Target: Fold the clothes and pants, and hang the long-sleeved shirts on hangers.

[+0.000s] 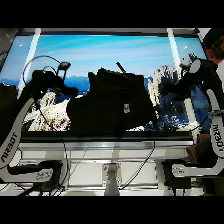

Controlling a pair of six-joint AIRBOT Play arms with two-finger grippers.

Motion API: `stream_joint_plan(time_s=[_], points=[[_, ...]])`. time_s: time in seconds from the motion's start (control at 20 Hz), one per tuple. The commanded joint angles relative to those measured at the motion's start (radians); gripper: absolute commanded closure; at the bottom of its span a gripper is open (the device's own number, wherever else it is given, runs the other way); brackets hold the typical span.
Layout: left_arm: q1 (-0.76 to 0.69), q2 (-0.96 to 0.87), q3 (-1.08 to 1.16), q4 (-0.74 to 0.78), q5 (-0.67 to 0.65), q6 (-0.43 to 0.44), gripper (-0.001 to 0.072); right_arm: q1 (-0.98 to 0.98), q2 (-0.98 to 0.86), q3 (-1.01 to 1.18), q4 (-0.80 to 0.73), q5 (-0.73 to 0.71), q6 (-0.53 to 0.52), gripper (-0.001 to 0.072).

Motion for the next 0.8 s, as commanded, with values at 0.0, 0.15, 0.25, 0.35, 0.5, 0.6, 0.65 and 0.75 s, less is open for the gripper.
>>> stream_joint_plan(time_s=[0.0, 0.15, 0.25, 0.35, 0.5, 0.6, 0.65, 0.75], points=[[0.040, 0.004, 0.114, -0.208, -0.289, -0.096, 0.0219, 0.000, -0.020, 0.110, 0.027, -0.177, 0.022, 0.0074], [0.055, -0.048, 0.149, -0.433, -0.384, -0.054, 0.0220, 0.000, -0.075, 0.169, 0.132, -0.243, 0.039, 0.0108], [0.068, -0.099, 0.149, -0.459, -0.389, -0.056, 0.0221, 0.000, -0.114, 0.196, 0.230, -0.262, 0.039, 0.0107], [0.077, -0.156, 0.149, -0.522, -0.390, -0.055, 0.0221, 0.000, -0.132, 0.200, 0.272, -0.320, 0.039, 0.0097], [0.089, -0.238, 0.150, -0.584, -0.381, -0.055, 0.0222, 0.001, -0.133, 0.200, 0.271, -0.425, 0.039, 0.0095], [0.099, -0.279, 0.150, -0.708, -0.351, -0.029, 0.0223, 0.001, -0.133, 0.199, 0.270, -0.441, 0.039, 0.0094], [0.099, -0.294, 0.150, -0.764, -0.325, 0.026, 0.0223, 0.001, -0.133, 0.200, 0.270, -0.441, 0.039, 0.0095], [0.089, -0.311, 0.150, -0.780, -0.291, 0.068, 0.0223, 0.001, -0.133, 0.199, 0.269, -0.441, 0.039, 0.0094]])
